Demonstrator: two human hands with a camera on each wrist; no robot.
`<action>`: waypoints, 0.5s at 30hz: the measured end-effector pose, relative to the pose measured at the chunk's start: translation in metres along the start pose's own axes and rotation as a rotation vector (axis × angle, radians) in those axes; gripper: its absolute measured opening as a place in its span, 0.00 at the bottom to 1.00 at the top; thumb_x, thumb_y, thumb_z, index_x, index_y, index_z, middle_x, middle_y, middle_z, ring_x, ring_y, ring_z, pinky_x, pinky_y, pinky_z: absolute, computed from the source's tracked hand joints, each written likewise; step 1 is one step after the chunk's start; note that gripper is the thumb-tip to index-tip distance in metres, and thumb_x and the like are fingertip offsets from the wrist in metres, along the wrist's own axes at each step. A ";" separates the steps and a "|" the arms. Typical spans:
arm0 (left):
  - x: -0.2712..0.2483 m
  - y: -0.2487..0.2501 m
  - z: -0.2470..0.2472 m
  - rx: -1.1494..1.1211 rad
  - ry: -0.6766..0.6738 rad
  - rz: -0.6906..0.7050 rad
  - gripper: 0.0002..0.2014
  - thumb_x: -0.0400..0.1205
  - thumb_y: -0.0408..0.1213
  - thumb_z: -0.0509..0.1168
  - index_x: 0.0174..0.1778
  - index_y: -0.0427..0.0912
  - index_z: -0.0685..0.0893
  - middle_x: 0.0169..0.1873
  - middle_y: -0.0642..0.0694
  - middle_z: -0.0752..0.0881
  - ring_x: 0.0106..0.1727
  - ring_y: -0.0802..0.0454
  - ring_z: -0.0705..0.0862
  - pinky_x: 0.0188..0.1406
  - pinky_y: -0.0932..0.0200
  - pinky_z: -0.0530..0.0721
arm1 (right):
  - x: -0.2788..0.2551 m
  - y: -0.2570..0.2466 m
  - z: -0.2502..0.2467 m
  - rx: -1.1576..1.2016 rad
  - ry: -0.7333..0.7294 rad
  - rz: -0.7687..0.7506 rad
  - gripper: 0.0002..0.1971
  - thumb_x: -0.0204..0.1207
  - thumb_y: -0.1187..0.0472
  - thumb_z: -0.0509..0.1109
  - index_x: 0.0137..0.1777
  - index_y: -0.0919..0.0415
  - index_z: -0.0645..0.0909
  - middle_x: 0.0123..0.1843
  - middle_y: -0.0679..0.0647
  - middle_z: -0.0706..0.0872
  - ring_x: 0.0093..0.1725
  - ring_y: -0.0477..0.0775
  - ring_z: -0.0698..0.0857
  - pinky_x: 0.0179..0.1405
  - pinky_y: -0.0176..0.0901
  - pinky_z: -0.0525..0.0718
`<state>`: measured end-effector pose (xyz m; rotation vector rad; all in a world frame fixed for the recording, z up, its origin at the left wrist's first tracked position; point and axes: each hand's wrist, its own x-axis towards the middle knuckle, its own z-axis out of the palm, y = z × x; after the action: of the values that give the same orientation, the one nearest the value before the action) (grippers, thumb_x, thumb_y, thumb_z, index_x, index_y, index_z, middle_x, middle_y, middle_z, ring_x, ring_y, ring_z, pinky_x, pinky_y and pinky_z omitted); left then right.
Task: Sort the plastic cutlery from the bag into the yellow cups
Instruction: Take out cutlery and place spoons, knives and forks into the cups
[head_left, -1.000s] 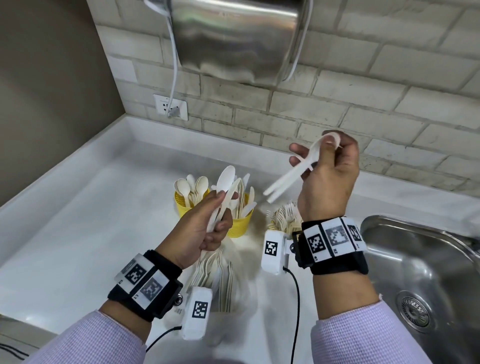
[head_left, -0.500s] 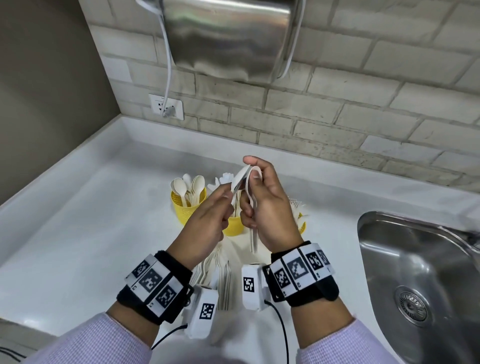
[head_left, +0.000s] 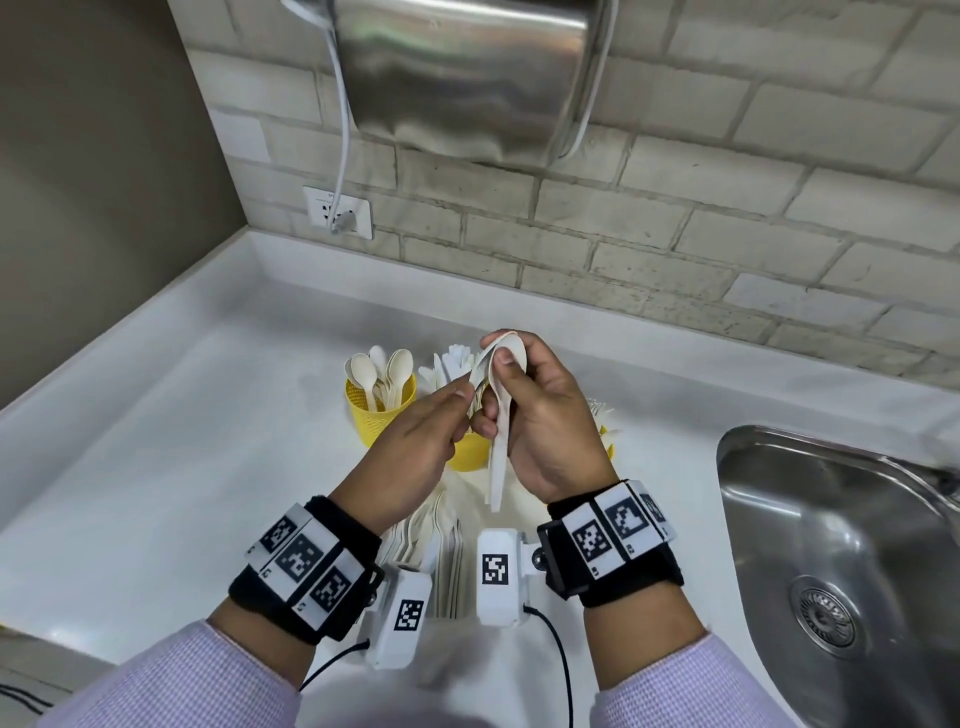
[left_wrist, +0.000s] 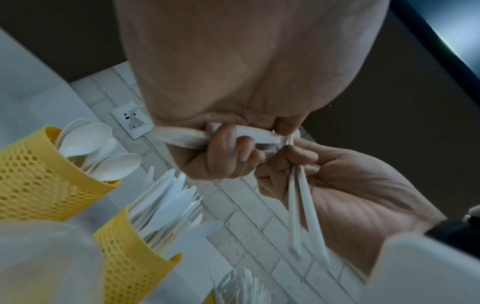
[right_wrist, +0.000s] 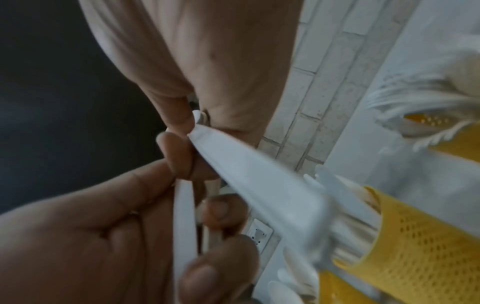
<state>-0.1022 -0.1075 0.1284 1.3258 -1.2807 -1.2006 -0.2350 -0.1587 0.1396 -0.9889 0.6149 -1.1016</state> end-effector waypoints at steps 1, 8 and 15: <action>-0.001 0.000 0.001 0.023 -0.003 -0.006 0.20 0.95 0.46 0.49 0.54 0.37 0.82 0.34 0.54 0.78 0.25 0.62 0.67 0.24 0.74 0.66 | 0.001 0.000 -0.001 0.031 0.023 -0.007 0.07 0.90 0.67 0.60 0.56 0.63 0.80 0.36 0.55 0.77 0.29 0.51 0.73 0.26 0.42 0.74; -0.002 -0.012 0.001 0.066 0.021 -0.007 0.18 0.94 0.48 0.51 0.42 0.52 0.80 0.34 0.51 0.67 0.28 0.60 0.65 0.30 0.66 0.66 | 0.009 -0.022 -0.011 0.208 0.258 -0.093 0.07 0.89 0.65 0.62 0.55 0.61 0.82 0.36 0.49 0.80 0.34 0.50 0.74 0.35 0.42 0.77; 0.003 -0.021 -0.001 0.078 0.163 0.131 0.15 0.95 0.37 0.52 0.58 0.54 0.85 0.27 0.56 0.75 0.32 0.49 0.71 0.34 0.57 0.73 | 0.006 -0.054 -0.032 0.232 0.318 -0.360 0.03 0.92 0.58 0.57 0.57 0.50 0.72 0.47 0.59 0.83 0.39 0.62 0.86 0.49 0.60 0.84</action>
<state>-0.0987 -0.1095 0.1071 1.3443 -1.2864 -0.9410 -0.2834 -0.1817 0.1735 -0.7422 0.5578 -1.6319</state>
